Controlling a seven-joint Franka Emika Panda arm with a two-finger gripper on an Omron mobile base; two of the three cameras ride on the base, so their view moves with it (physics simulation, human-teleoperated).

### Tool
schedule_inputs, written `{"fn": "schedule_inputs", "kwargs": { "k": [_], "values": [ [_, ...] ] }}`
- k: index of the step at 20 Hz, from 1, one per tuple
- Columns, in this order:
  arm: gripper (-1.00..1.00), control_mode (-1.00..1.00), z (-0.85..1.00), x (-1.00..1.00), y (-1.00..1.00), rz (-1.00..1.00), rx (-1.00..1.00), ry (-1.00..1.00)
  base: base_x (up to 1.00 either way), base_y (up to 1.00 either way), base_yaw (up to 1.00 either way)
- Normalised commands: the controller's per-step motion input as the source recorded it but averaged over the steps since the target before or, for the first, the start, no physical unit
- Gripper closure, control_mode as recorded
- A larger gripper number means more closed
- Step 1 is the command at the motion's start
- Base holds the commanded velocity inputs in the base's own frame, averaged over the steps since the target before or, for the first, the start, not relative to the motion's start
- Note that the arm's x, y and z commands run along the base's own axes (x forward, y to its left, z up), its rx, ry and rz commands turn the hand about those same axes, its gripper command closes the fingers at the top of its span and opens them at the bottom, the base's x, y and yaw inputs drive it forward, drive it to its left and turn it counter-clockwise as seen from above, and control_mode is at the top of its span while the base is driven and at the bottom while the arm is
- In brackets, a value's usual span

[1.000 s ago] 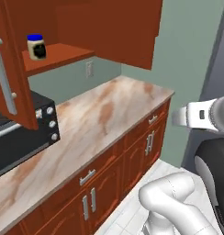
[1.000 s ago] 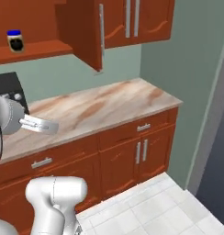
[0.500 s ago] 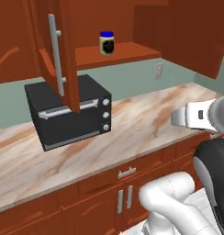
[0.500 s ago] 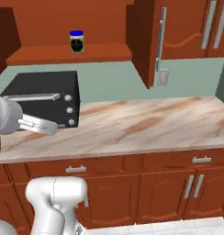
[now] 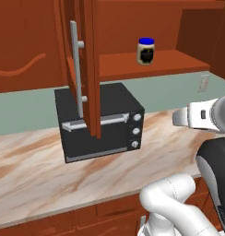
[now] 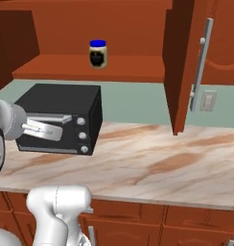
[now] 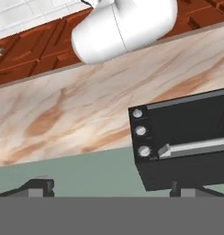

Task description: Move the mayonnaise and shaker from the cabinet to the dining counter.

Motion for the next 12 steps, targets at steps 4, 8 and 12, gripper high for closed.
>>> {"fn": "schedule_inputs", "kwargs": {
  "k": [4,8,12],
  "values": [
    [-1.00,1.00,0.00,0.00,0.00,0.00,0.00,0.00,0.54,-0.24,0.17],
    [-1.00,-1.00,0.04,0.02,-0.06,0.08,0.02,0.02,0.14,-0.18,0.22],
    [-1.00,-1.00,0.56,0.00,-0.05,0.25,0.02,0.00,0.00,0.00,0.00]
  ]
}}
